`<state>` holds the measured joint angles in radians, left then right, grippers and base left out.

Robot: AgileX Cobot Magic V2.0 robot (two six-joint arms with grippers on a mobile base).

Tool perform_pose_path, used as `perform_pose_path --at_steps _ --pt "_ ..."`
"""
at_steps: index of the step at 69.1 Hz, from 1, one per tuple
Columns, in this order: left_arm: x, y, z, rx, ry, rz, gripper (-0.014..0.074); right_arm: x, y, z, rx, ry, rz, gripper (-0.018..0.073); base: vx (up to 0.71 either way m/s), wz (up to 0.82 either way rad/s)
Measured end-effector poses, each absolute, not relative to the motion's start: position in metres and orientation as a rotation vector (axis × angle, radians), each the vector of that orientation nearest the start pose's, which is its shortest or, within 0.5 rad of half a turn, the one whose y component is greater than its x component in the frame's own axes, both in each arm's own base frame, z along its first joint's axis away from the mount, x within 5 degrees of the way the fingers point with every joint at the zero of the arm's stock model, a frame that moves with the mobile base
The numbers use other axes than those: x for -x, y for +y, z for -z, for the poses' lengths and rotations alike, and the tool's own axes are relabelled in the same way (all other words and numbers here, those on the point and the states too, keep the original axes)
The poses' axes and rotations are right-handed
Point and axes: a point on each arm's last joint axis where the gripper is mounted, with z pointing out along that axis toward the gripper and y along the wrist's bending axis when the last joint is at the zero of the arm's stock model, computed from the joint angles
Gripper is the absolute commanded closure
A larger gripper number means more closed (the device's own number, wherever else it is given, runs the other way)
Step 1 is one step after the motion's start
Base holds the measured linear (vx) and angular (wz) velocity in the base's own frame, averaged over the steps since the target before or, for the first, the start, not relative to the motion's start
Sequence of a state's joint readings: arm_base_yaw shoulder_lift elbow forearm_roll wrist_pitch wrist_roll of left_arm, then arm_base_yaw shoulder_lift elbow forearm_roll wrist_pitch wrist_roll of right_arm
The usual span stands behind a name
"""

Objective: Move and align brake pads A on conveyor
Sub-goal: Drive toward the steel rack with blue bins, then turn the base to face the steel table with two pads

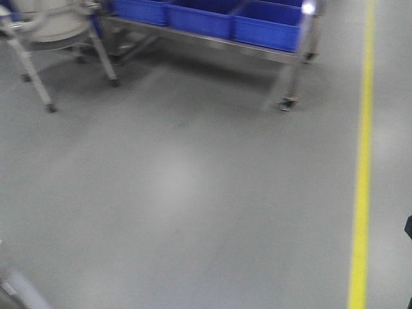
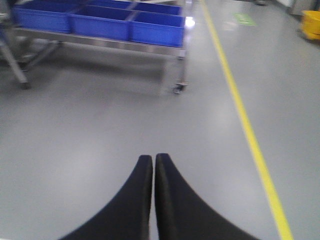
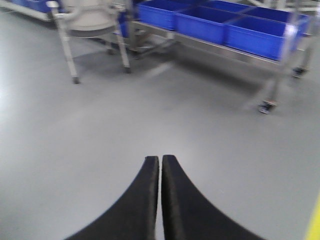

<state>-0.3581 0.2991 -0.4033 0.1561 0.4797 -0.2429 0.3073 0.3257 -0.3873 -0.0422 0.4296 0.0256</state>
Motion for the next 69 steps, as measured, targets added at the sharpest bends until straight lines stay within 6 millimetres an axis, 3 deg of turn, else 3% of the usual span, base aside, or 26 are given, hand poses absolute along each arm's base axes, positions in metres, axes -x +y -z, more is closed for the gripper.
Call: perform_pose_path --at_steps 69 --pt "-0.0684 -0.0186 -0.2869 -0.186 1.852 0.255 0.0602 -0.0738 0.0217 -0.2836 0.284 1.834 -0.189 0.0566 0.12 0.91"
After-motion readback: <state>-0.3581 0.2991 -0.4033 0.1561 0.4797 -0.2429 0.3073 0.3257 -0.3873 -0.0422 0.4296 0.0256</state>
